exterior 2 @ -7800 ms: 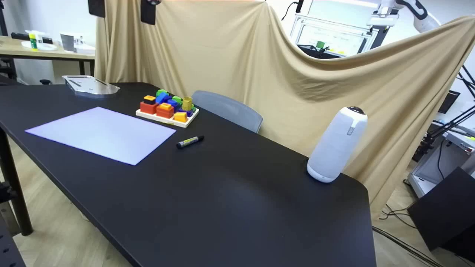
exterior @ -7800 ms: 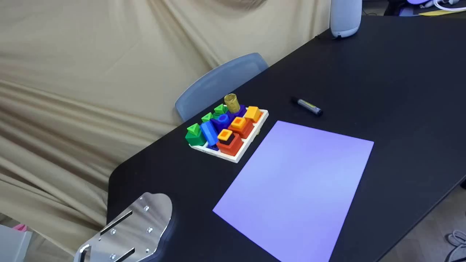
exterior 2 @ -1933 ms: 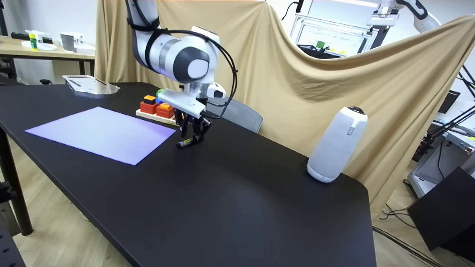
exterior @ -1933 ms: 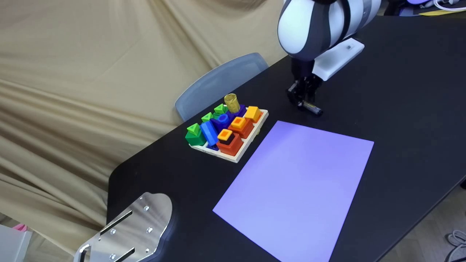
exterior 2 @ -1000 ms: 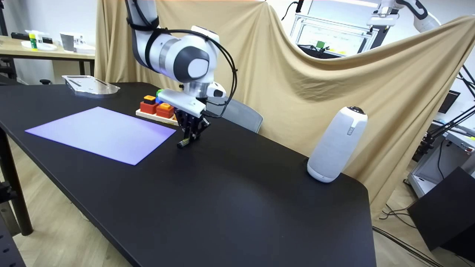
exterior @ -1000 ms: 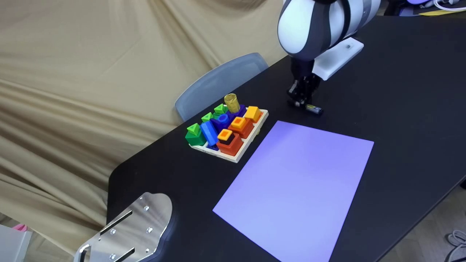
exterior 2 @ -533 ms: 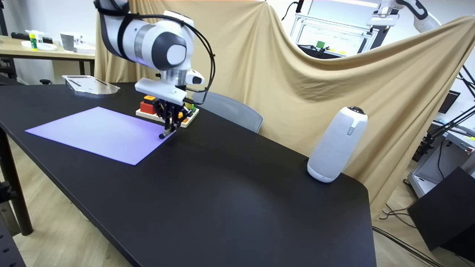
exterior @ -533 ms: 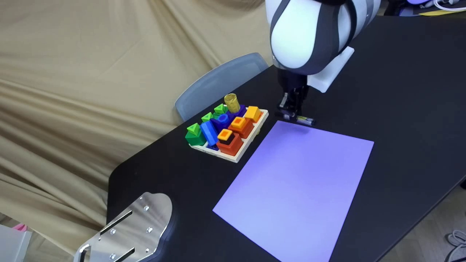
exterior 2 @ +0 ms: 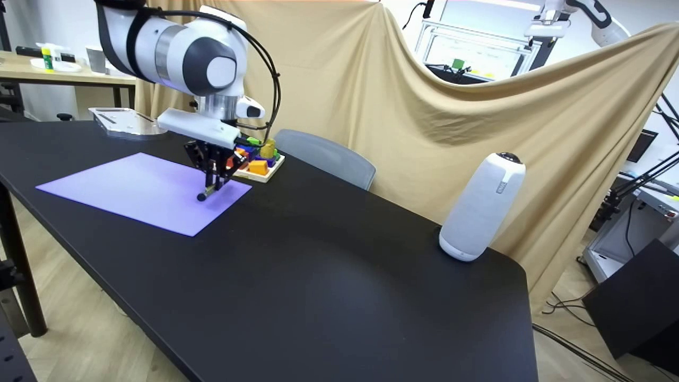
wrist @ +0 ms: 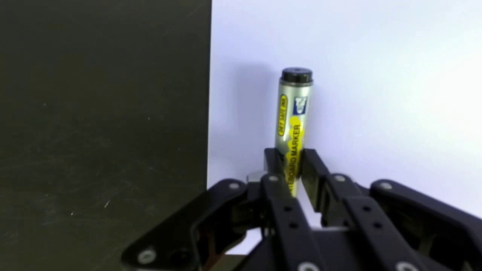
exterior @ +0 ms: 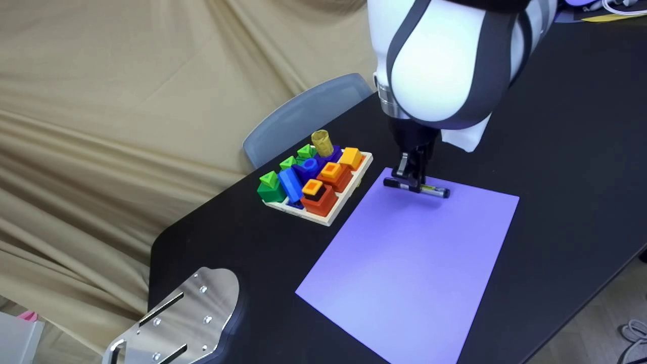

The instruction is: Put the black marker on the placemat, remove the marker from the placemat

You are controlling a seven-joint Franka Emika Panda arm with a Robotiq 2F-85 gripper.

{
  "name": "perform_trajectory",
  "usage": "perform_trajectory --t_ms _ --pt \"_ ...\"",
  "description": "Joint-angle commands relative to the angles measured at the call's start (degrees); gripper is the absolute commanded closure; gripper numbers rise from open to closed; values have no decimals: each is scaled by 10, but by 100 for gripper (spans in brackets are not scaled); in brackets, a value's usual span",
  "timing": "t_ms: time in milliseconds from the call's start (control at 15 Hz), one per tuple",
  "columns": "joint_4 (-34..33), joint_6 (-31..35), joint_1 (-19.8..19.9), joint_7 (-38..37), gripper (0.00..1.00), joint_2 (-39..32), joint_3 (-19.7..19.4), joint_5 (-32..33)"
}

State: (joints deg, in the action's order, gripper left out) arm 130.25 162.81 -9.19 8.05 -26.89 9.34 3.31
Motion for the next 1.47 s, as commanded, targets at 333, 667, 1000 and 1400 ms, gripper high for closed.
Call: perform_trajectory --t_ms 333,667,1000,1400 --pt "20 0 30 20 28 9 14 -3" --pt "14 1 33 28 0 11 16 0" --pt "-7 -1 41 45 0 -7 33 -7" --pt "-25 -1 27 36 0 -27 21 9"
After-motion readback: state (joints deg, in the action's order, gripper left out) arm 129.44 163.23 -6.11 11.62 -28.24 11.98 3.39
